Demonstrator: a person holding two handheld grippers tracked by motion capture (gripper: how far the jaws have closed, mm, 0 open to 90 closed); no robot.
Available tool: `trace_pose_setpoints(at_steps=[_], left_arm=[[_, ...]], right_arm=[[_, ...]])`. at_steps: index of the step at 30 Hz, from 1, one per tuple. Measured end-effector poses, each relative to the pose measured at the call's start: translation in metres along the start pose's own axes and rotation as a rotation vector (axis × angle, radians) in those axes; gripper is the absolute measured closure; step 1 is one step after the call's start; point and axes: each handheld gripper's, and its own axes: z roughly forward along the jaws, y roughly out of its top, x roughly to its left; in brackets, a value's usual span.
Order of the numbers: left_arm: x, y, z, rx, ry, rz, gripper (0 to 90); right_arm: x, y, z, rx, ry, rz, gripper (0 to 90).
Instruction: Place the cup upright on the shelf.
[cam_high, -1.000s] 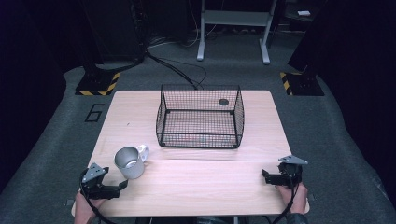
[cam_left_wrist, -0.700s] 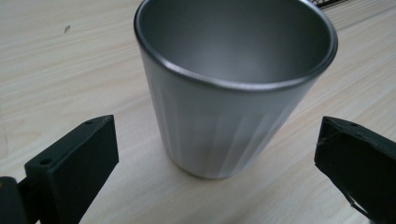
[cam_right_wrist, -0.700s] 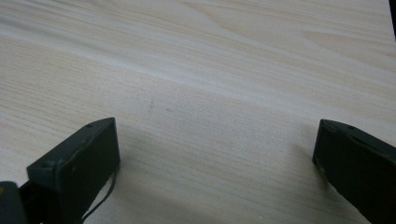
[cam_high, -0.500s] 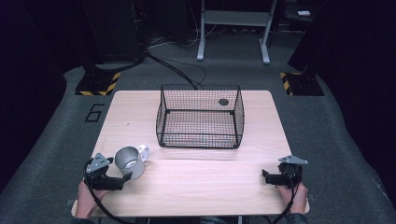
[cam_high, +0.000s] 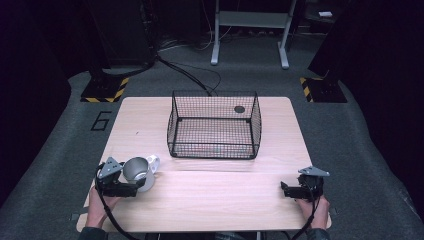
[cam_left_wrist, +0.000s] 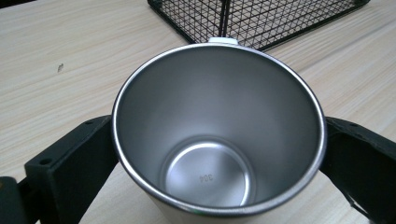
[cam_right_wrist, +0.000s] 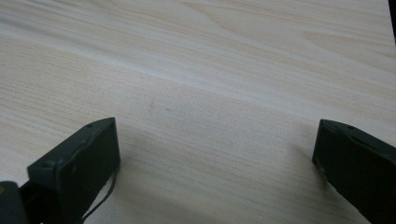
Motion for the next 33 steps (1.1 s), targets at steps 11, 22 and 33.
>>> trace_pose_setpoints(at_steps=[11,22,33], left_arm=[[0.0,0.004,0.012,0.017,0.002,-0.01,1.4],[-0.005,0.0,0.014,-0.014,0.036,-0.027,6.2],[-0.005,0.001,0.015,-0.015,0.02,-0.016,6.6]], right_arm=[[0.0,0.0,0.0,-0.001,0.001,-0.001,0.3],[0.0,0.0,0.0,-0.004,-0.001,-0.006,0.3],[0.001,0.0,0.0,-0.006,-0.002,-0.002,0.3]])
